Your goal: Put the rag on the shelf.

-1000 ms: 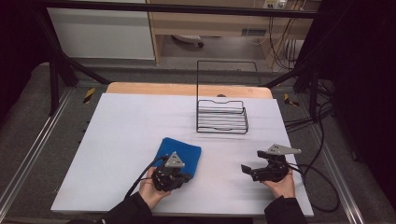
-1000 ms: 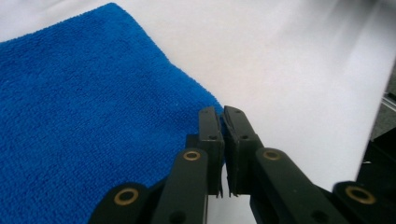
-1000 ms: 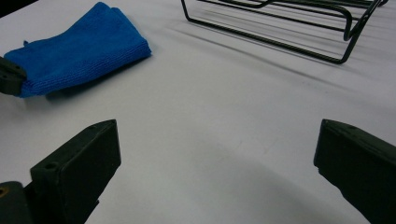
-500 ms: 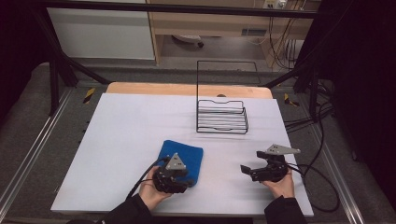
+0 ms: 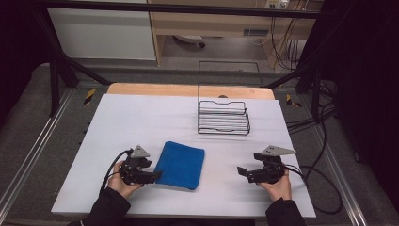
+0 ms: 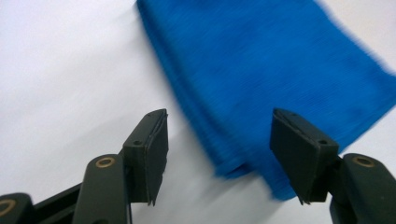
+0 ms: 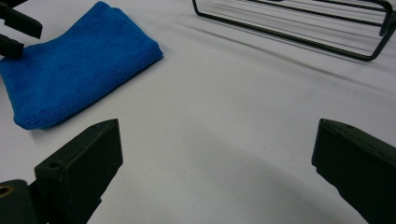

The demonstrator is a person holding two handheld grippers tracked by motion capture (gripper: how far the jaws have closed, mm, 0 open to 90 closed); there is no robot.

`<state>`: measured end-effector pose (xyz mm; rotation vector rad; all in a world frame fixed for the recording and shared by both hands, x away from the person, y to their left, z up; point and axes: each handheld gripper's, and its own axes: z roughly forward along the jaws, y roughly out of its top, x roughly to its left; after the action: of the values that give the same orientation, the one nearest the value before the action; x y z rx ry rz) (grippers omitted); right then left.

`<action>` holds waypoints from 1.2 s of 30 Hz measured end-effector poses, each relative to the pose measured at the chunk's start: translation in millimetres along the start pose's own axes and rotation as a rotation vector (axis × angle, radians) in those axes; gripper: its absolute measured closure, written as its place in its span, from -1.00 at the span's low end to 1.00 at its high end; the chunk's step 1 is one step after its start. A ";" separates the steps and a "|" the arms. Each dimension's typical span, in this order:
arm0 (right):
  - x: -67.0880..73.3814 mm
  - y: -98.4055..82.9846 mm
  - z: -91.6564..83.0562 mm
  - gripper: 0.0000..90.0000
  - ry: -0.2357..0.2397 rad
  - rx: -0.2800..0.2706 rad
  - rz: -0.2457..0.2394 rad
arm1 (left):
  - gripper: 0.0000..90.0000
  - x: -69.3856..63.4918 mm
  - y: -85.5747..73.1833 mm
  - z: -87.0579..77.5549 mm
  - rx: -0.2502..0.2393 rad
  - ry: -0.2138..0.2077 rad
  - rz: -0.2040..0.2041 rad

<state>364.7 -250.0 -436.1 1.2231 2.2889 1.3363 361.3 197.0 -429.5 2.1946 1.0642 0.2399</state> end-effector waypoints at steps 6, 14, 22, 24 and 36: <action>13.8 7.2 9.8 -0.87 0.003 0.015 0.012 | 0.05 4.6 -4.1 8.9 0.029 -0.026 -0.016; 40.9 27.4 39.0 -0.64 0.017 0.011 0.009 | 0.45 0.0 -6.6 10.8 0.013 -0.047 -0.041; 61.0 44.8 82.0 -0.27 0.007 0.069 0.016 | 0.78 -3.2 -6.8 10.5 0.021 -0.067 -0.046; 62.4 46.3 88.0 -0.21 -0.002 0.072 0.026 | 0.80 -4.3 -6.4 10.6 0.020 -0.060 -0.042; 66.5 50.1 128.4 0.33 -0.032 0.114 0.118 | 0.76 -2.7 -7.4 11.2 0.002 -0.048 -0.057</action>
<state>421.3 -109.0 -454.2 1.4258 2.3315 1.2278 359.8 192.6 -442.4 2.1572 1.0989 0.1595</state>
